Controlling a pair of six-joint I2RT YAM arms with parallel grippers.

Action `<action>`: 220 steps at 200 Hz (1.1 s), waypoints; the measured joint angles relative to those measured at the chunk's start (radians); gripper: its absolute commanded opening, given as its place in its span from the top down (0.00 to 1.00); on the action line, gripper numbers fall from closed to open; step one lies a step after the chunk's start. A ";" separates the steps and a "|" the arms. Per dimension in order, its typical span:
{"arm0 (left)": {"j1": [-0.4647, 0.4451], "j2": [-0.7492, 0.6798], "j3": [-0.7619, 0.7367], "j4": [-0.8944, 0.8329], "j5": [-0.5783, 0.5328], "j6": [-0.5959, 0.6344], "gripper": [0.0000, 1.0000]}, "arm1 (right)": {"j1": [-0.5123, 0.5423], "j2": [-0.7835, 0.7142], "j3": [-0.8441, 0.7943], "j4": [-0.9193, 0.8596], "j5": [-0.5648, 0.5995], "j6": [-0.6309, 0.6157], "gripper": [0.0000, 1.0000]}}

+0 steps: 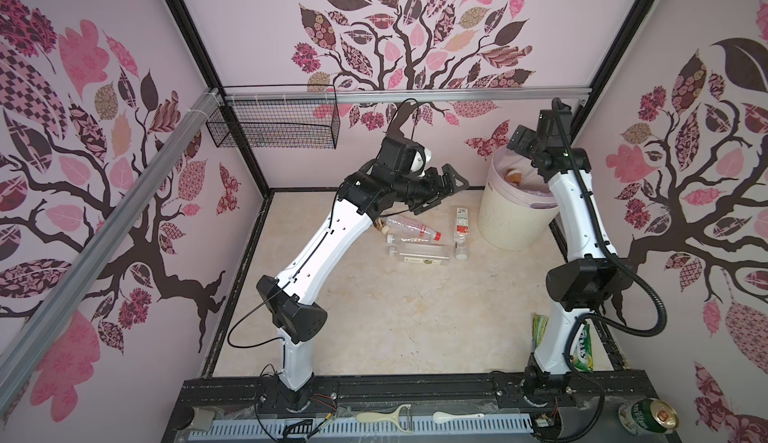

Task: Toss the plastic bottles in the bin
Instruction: 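Carry the Nescafe bottle over the bin with right gripper and open it, then move both grippers back over the bottle pile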

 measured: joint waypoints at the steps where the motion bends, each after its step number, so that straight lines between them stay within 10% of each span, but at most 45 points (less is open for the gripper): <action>1: 0.001 0.000 -0.001 0.000 0.000 0.000 0.02 | 0.000 -0.001 -0.002 -0.001 0.000 0.001 0.01; 149: 0.021 -0.003 -0.023 -0.126 -0.117 0.023 0.02 | 0.089 -0.220 -0.071 0.007 -0.114 0.077 0.01; 220: 0.111 -0.168 -0.441 -0.146 -0.239 0.016 0.02 | 0.338 -0.372 -0.459 0.019 -0.147 0.070 0.01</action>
